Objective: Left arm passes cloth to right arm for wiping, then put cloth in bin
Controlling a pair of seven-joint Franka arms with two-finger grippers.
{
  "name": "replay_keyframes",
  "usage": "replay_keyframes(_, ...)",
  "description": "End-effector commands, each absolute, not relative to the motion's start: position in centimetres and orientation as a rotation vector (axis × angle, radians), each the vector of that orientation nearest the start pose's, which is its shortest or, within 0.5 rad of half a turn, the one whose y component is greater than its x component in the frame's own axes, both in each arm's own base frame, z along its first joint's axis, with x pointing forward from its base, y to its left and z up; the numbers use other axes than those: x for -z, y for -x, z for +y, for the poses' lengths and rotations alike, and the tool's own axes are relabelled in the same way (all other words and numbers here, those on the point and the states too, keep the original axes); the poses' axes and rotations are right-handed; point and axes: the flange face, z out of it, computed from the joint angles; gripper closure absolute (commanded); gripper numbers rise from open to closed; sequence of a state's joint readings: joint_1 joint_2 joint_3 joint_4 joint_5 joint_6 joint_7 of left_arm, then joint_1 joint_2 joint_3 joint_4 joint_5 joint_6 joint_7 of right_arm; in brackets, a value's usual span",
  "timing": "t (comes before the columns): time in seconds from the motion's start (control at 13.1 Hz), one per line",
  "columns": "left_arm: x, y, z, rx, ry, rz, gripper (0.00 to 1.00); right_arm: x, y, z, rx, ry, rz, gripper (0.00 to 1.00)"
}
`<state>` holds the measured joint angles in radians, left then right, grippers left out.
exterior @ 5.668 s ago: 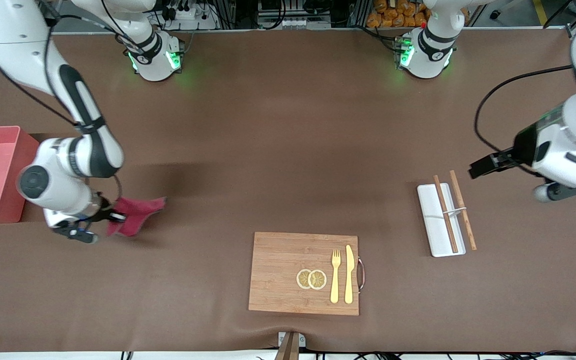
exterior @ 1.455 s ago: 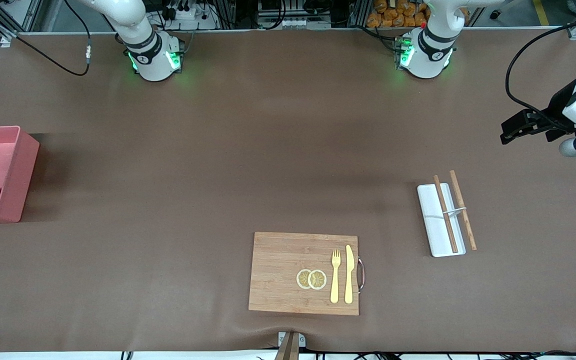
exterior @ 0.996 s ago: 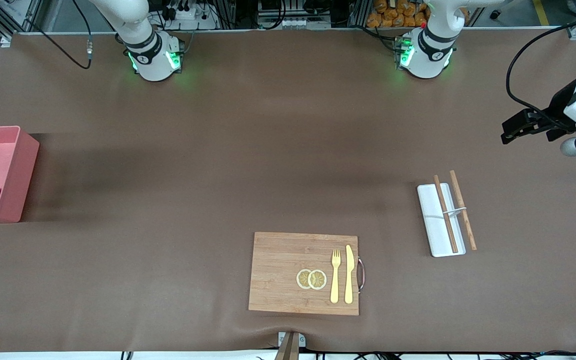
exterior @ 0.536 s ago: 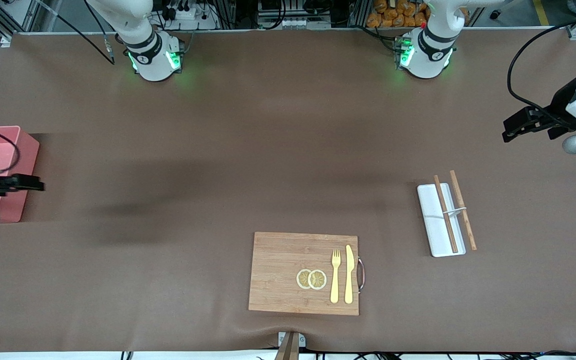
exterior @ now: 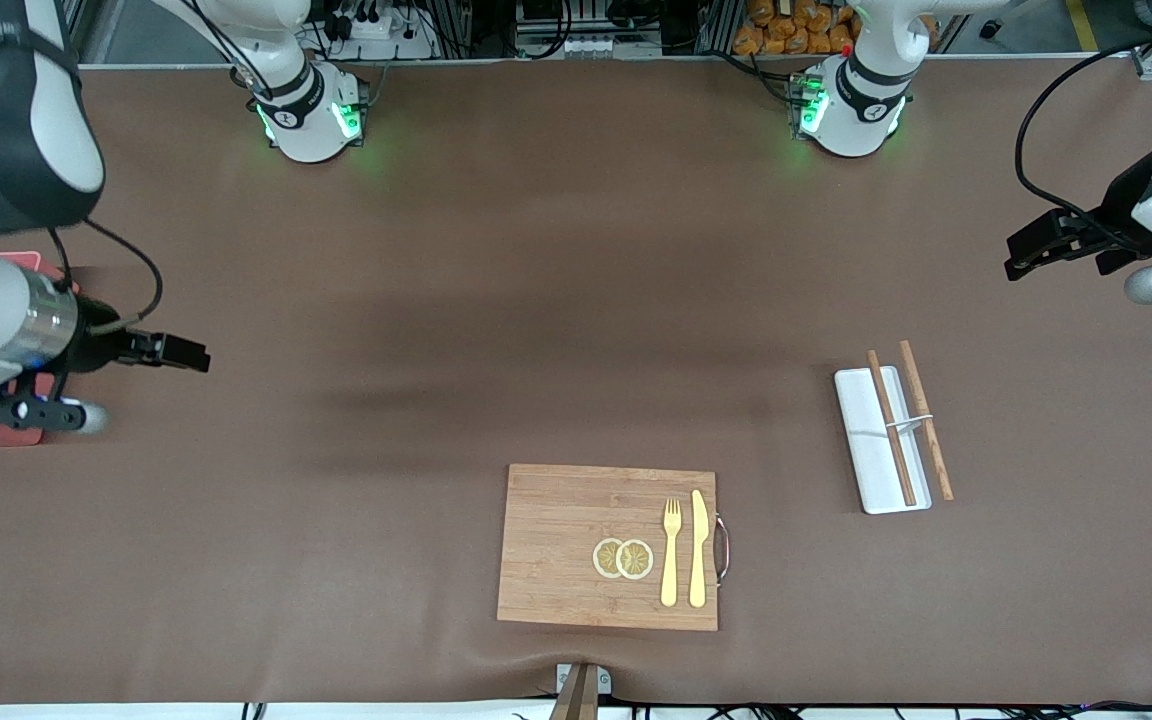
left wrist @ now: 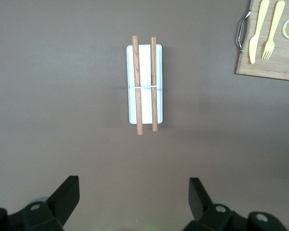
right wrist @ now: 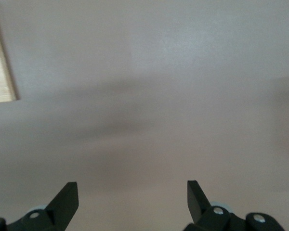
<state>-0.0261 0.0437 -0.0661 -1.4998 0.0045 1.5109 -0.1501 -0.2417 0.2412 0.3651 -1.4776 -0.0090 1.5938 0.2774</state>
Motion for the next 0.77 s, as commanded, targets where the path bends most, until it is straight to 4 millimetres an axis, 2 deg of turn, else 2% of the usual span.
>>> replay_keyframes(0.0,-63.1,-55.1,-5.2,-0.064,3.142,-0.086,0.00,-56.9,-56.9,7.1,-0.119,3.086,0.329,0.00)
replay_keyframes(0.15,-63.1,-55.1,-5.3,-0.064,3.142,-0.084,0.00,-58.0,-54.4,7.6,-0.102,3.091,0.340,0.00)
replay_keyframes(0.46,-63.0,-55.2,-5.4,-0.064,3.143,-0.081,0.00,-60.0,-51.3,8.0,-0.072,3.082,0.360,0.00)
replay_keyframes(0.54,-62.9,-55.2,-5.5,-0.064,3.143,-0.079,0.00,-60.4,-51.0,7.7,-0.060,3.082,0.369,0.00)
replay_keyframes(0.69,-62.9,-55.3,-5.5,-0.061,3.143,-0.079,0.00,-61.7,-52.0,6.1,0.018,3.064,0.376,0.00)
